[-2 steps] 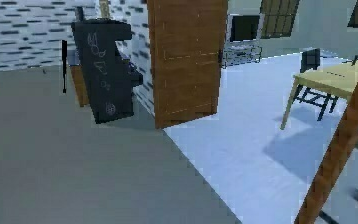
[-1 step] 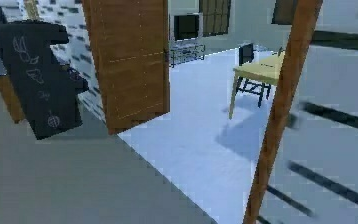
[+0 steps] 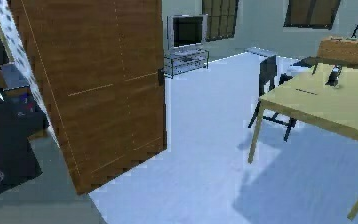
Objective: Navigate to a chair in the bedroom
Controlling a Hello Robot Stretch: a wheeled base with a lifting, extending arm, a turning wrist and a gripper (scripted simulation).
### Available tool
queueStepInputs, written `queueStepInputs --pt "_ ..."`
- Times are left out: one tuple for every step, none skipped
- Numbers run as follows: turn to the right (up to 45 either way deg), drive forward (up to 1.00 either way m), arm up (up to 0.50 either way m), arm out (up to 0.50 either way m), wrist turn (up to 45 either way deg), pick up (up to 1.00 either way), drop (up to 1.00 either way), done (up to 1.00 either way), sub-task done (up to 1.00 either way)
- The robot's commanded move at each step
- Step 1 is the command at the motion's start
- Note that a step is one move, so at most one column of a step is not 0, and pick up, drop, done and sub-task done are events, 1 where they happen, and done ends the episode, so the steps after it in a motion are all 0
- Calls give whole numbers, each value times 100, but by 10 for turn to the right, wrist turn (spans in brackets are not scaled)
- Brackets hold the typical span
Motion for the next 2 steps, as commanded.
queueStepInputs --pt "120 0 0 0 0 0 0 0 0" --pt "0 100 0 0 0 0 0 0 0"
